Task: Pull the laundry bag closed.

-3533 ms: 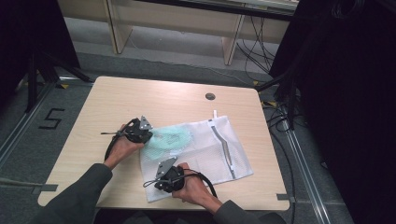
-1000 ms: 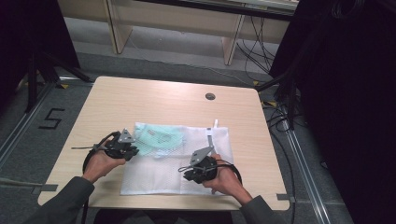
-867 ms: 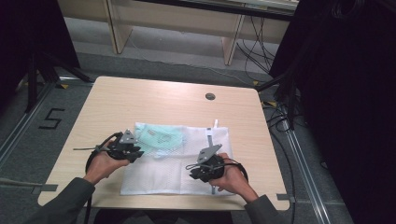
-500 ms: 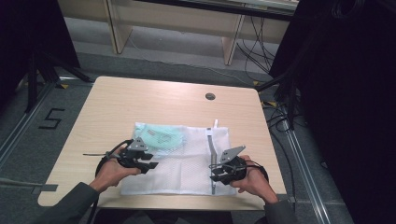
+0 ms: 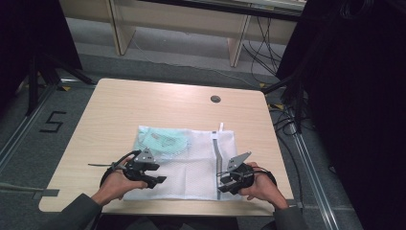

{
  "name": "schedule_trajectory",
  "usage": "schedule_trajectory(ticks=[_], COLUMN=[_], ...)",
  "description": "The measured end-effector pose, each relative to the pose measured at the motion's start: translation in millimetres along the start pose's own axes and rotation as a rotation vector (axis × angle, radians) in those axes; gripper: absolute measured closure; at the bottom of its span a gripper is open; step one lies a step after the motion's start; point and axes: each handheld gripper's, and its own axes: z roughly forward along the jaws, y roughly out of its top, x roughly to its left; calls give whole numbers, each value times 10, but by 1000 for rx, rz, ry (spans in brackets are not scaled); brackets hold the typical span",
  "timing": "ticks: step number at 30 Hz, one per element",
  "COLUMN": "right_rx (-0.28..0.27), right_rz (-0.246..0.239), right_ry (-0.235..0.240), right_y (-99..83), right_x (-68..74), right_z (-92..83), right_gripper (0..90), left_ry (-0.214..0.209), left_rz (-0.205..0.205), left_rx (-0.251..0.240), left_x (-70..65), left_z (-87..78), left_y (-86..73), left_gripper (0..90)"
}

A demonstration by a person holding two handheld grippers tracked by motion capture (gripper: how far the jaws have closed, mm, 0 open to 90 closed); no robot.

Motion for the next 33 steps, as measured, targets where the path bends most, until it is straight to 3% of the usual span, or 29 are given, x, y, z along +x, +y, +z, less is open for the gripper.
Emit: schedule_trajectory(ticks=[2, 4, 5, 6, 7, 8, 9, 12, 13, 15, 17, 18, 23, 24, 25, 27, 28, 32, 33], right_rx=[8, 10, 23, 12, 27, 26, 34, 42, 42, 42, 56, 44, 51, 57, 45, 49, 53, 64, 66], right_rz=[0, -26, -8, -52, -16, -45, -19, -15, -15, -60, -40, -67, -91, -61, -91, -92, -85, -75, -79], right_ry=[6, 17, 20, 25, 21, 27, 33, 54, 54, 58, 53, 69, 88, 89, 94, 87, 92, 76, 75], right_y=[18, 42, 51, 70, 76, 88, 87, 82, 82, 83, 82, 89, 78, 74, 77, 76, 75, 89, 96], right_x=[-4, -24, -14, -41, -11, -28, -10, 4, 4, -13, 13, 5, 18, 45, 29, 36, 43, 51, 59], right_z=[14, 46, 58, 72, 67, 75, 75, 66, 66, 73, 65, 69, 47, 30, 32, 28, 26, 72, 82], right_gripper=[614, 608, 605, 607, 607, 609, 614, 611, 611, 605, 626, 638, 687, 690, 691, 690, 690, 640, 625], left_ry=[3, -3, -2, -2, -4, -3, -3, -4, -5, 1, 1, -5, -2, -4, -6, -3, -5, -11, -12], left_rz=[12, -6, -2, 12, 9, 8, -2, -18, 6, -3, 21, 31, 25, -6, -3, -5, 30, 3, 25], left_rx=[6, 9, 12, 15, 15, 16, 7, 5, 27, 22, 24, 34, 37, 23, 23, 24, 35, 29, 32], left_x=[5, -6, -7, 0, -2, -4, -9, -11, 5, 0, 5, 7, 9, -2, 1, -3, 12, -14, -10], left_z=[5, 15, 18, 17, 20, 18, 23, 31, 17, 27, 25, 16, 12, 28, 27, 29, 20, 42, 40], left_y=[-1, -6, -6, -4, -6, -8, -9, -14, -14, -15, -10, -9, -12, -19, -17, -17, -11, -15, -11], left_gripper=[451, 446, 444, 443, 443, 443, 442, 441, 441, 441, 441, 441, 441, 440, 439, 437, 436, 436, 436])
